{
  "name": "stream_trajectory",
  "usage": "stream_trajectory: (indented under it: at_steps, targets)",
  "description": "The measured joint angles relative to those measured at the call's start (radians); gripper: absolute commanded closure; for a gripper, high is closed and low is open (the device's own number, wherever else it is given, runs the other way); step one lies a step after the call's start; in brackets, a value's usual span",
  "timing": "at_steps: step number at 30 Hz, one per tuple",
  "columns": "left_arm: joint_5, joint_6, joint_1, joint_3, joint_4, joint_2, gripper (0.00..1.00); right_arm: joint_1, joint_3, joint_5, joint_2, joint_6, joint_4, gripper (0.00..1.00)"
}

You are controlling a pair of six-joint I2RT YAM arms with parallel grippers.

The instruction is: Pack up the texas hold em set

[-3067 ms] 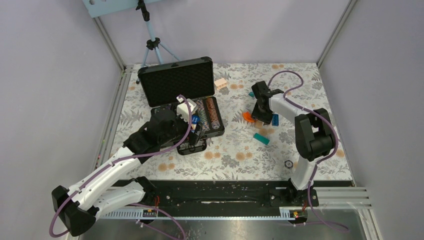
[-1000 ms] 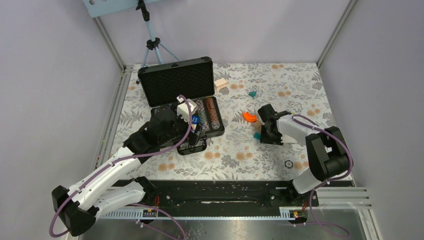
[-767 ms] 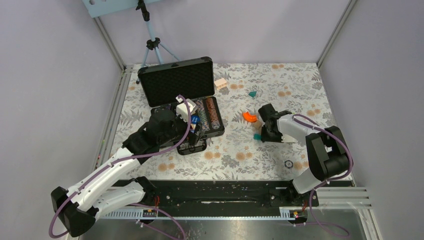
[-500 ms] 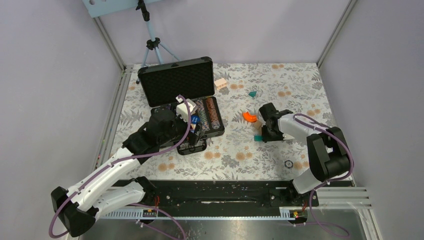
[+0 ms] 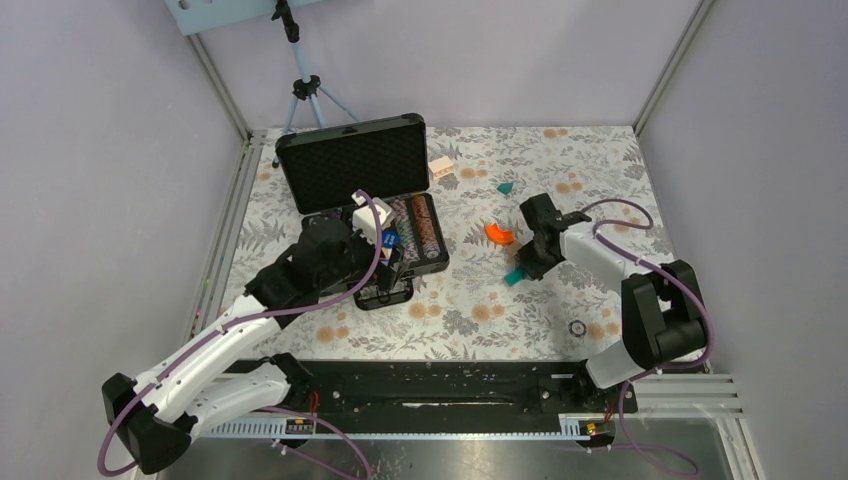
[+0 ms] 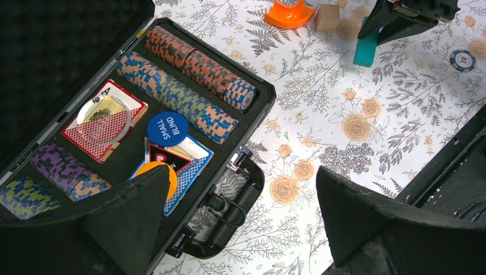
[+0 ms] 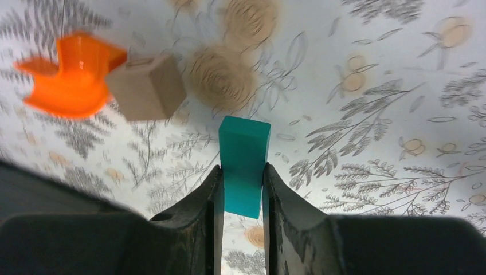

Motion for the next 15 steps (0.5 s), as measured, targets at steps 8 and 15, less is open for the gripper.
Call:
stream_trajectory:
  at_steps: [8,15]
  targets:
    - [0.004,0.0,0.0,0.0,0.0,0.001,0.01,0.047,0.042,-0.232,0.104,-0.357,0.046,0.96]
    - [0.03,-0.037,0.0,0.004,-0.001,0.017,0.01,0.193,-0.012,-0.303,0.056,-0.546,0.094,1.0]
